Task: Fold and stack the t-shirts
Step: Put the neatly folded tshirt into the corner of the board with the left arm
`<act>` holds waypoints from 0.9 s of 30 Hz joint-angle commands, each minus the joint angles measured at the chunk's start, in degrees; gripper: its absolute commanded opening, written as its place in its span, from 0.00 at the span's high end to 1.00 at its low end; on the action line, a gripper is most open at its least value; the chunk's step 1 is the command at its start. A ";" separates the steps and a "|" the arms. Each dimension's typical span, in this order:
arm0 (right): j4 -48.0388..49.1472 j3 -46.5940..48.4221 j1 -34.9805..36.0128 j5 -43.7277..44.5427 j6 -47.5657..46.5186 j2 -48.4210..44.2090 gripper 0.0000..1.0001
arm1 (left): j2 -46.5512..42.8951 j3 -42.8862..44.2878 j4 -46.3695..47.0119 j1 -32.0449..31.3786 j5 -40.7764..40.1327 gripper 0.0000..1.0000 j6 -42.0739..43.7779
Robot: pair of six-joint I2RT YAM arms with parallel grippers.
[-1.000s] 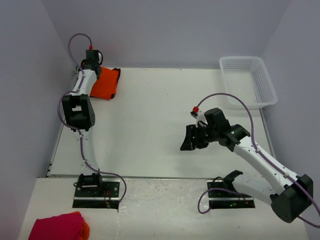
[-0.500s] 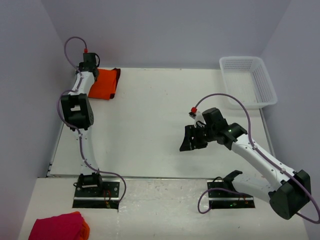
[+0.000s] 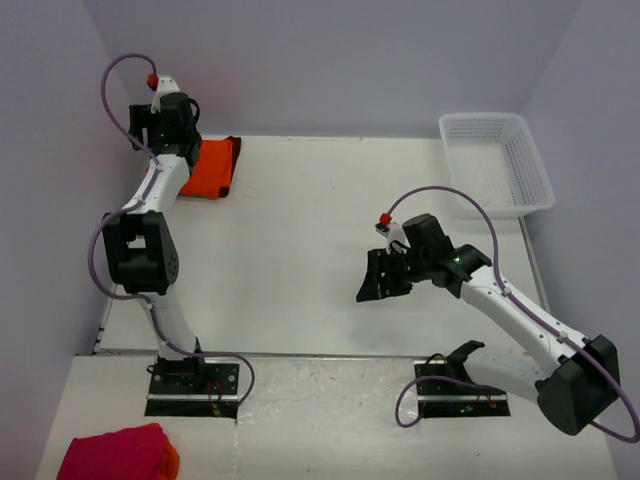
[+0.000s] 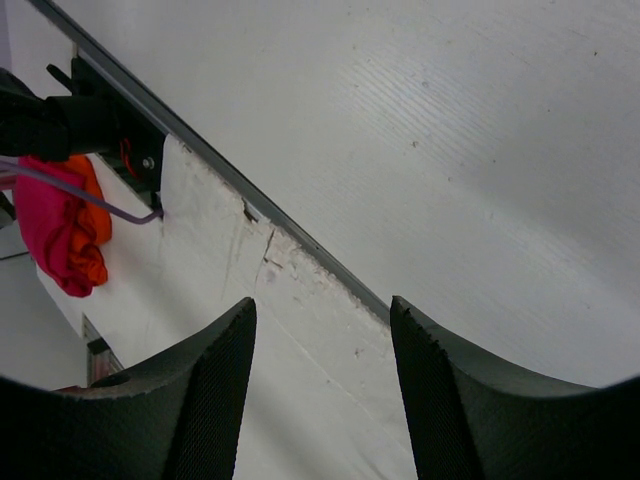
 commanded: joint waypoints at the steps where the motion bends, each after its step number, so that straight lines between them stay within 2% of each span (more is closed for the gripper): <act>1: 2.62 0.83 0.22 -2.56 1.02 -0.82 0.43 | -9.69 -0.21 9.95 -3.47 -5.34 0.23 0.63; 3: 3.06 0.39 0.14 -2.39 1.55 -1.70 0.43 | -11.54 -1.96 10.65 -4.98 -5.43 0.31 0.73; 4: 3.41 0.04 0.22 -2.04 1.72 -2.40 0.43 | -12.77 -2.32 10.30 -4.99 -1.34 0.42 -0.24; 5: 3.68 -0.13 0.22 -1.78 1.81 -2.67 0.43 | -12.96 -2.32 7.60 -4.90 1.23 0.59 -1.55; 6: 4.11 -0.40 0.31 -1.43 1.99 -2.84 0.43 | -12.70 -1.71 6.27 -4.64 3.34 0.99 -3.30; 7: 4.64 -0.92 0.22 -0.03 1.99 -3.02 0.43 | -11.22 -0.84 4.43 -4.55 7.19 1.00 -4.10; 9: 5.43 -1.28 0.22 1.47 2.08 -3.11 0.45 | -7.71 3.54 -3.83 -4.46 9.33 1.00 -8.39; 11: 6.31 -1.98 0.22 3.23 2.43 -3.28 0.54 | -6.29 5.84 -9.72 -4.37 13.11 1.00 -12.52; 12: 7.18 -2.24 0.22 3.50 2.78 -3.20 0.65 | -6.45 5.85 -10.52 -4.37 14.95 1.00 -16.20; 13: 7.45 -2.24 0.31 3.67 2.78 -3.11 0.77 | -7.07 4.98 -10.53 -4.37 20.10 1.00 -17.46; 14: 7.72 -2.24 0.22 4.81 2.78 -2.85 1.00 | -7.68 2.97 -10.18 -4.37 22.67 1.00 -20.78; 16: 8.33 -2.51 0.31 6.13 2.52 -2.76 1.00 | -10.40 0.42 -9.48 -4.63 29.17 1.00 -24.05; 22: 8.95 -0.84 0.31 12.11 1.37 -2.23 1.00 | -18.48 -7.67 -9.38 -9.90 34.38 1.00 -28.45; 27: 13.50 -1.36 0.31 15.97 2.07 -1.70 1.00 | -28.40 -17.60 -8.68 -11.75 42.81 1.00 -32.50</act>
